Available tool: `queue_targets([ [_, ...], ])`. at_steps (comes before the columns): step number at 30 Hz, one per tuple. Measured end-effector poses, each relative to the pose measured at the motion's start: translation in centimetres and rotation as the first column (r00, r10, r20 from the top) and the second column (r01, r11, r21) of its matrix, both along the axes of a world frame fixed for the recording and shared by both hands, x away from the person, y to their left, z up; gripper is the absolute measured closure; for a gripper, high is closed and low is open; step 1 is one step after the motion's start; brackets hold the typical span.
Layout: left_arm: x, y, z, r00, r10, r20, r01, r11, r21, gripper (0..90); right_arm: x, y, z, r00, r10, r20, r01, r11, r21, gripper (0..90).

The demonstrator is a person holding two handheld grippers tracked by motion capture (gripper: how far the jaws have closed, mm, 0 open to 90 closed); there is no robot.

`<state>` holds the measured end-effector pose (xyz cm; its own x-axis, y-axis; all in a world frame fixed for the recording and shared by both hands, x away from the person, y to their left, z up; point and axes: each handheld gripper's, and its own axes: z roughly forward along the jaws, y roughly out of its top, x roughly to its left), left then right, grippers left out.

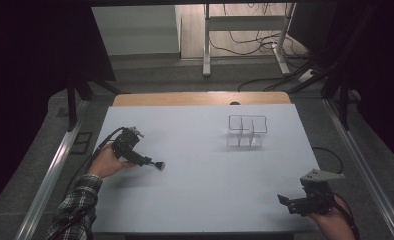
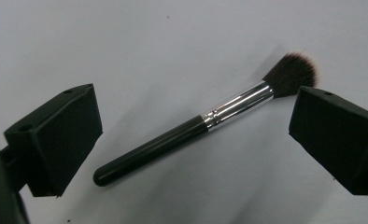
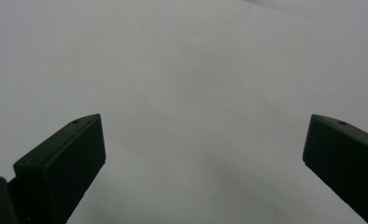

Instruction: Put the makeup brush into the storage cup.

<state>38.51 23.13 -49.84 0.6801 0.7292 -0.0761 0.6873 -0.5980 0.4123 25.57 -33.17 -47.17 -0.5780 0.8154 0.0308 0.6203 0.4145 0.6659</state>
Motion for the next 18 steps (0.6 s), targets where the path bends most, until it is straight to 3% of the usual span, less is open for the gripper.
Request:
queue_targets([
  [11, 0.1, -0.2, -1.6, 0.9993, -0.035, -0.014, 0.036, 0.9992, 0.018, 5.2, 0.0, 0.0, -0.1, 1.0000, 0.003, -0.002, -0.003, 1.000, -0.002, 0.0],
  [18, 0.0, -0.5, -2.3, 0.9972, -0.069, -0.029, 0.070, 0.9966, 0.044, 11.4, 0.0, 0.1, -0.1, 0.9999, 0.008, -0.008, -0.008, 1.000, -0.006, 0.0],
])
